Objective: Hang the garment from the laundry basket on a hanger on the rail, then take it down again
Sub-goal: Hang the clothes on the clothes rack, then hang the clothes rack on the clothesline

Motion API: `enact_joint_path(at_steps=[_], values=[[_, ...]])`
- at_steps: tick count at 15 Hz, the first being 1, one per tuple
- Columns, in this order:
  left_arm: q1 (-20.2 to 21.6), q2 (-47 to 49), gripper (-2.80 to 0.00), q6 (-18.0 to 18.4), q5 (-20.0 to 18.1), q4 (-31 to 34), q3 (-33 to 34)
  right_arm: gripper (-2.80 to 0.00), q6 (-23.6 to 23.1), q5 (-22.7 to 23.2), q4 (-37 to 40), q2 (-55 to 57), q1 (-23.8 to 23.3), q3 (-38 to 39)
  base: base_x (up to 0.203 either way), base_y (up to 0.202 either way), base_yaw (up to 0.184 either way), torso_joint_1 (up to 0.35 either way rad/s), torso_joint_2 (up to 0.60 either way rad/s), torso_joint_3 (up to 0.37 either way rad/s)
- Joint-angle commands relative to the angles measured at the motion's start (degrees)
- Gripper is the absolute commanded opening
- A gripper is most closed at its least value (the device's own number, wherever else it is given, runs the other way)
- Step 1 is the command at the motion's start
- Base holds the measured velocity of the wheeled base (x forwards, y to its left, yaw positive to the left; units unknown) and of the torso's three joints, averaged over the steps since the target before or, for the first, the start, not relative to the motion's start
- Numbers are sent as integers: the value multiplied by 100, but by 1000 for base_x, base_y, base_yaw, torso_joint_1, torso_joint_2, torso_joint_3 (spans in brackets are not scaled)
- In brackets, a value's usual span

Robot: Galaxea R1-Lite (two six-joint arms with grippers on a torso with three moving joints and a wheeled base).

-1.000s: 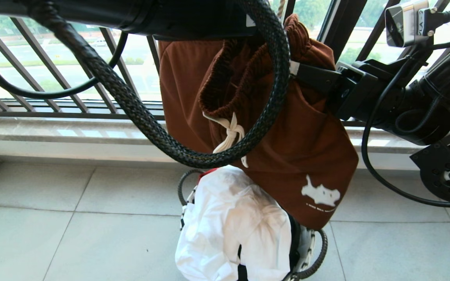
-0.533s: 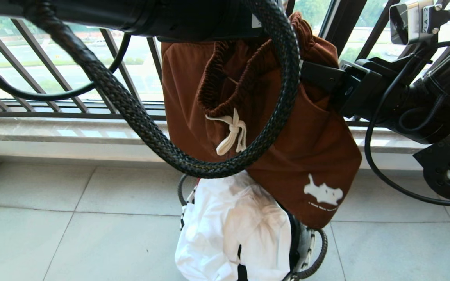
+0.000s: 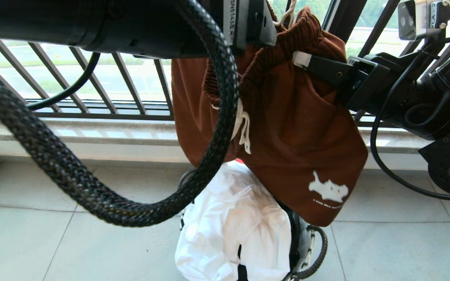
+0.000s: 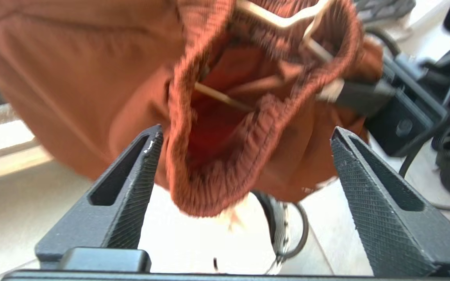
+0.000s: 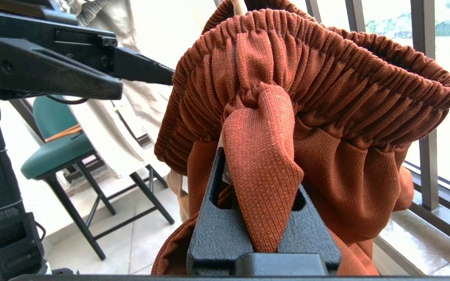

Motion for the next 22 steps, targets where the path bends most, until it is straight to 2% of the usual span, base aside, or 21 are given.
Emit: enact_joint_path(at_steps=[1,3,5,6,10,11,12,15,18,19,21,22], values=[[24,-260,0,-6,21,27,103,-280,11,32,-39,-19,-14,-4,0,0,0,0,0,0],[63,-495,0,18,41,37,70,-280,11,32,-39,-19,-14,-4,0,0,0,0,0,0],[337,-630,0,77,44,42,18,-280,11,32,-39,-19,-14,-4,0,0,0,0,0,0],[470,-675,-280,86,44,42,10,-280,11,32,-39,-19,-14,5,0,0,0,0,0,0],[1052,-667,-280,280,-64,411,-123,-280,3,49,-39,-19,-14,5,0,0,0,0,0,0],[1282,-657,-280,422,-327,483,-157,-280,3,49,-39,-19,-14,14,0,0,0,0,0,0],[1566,-687,-280,680,-817,629,-180,-280,11,49,-39,-19,-14,14,0,0,0,0,0,0],[2790,-766,-280,1523,-2735,1449,-424,-280,193,142,-39,-19,-14,12,0,0,0,0,0,0],[3863,-737,-280,2367,-4513,1665,-504,-280,407,251,-48,-28,-14,5,0,0,0,0,0,0],[4015,-754,-280,2675,-4878,1716,-519,-280,416,287,-48,-54,-14,14,0,0,0,0,0,0],[4026,-758,-280,2738,-4941,1948,-523,-280,493,488,-48,-54,-14,24,0,0,0,0,0,0],[4000,-759,-280,2749,-4960,2187,-517,-280,716,595,-102,-49,-14,30,0,0,0,0,0,0]])
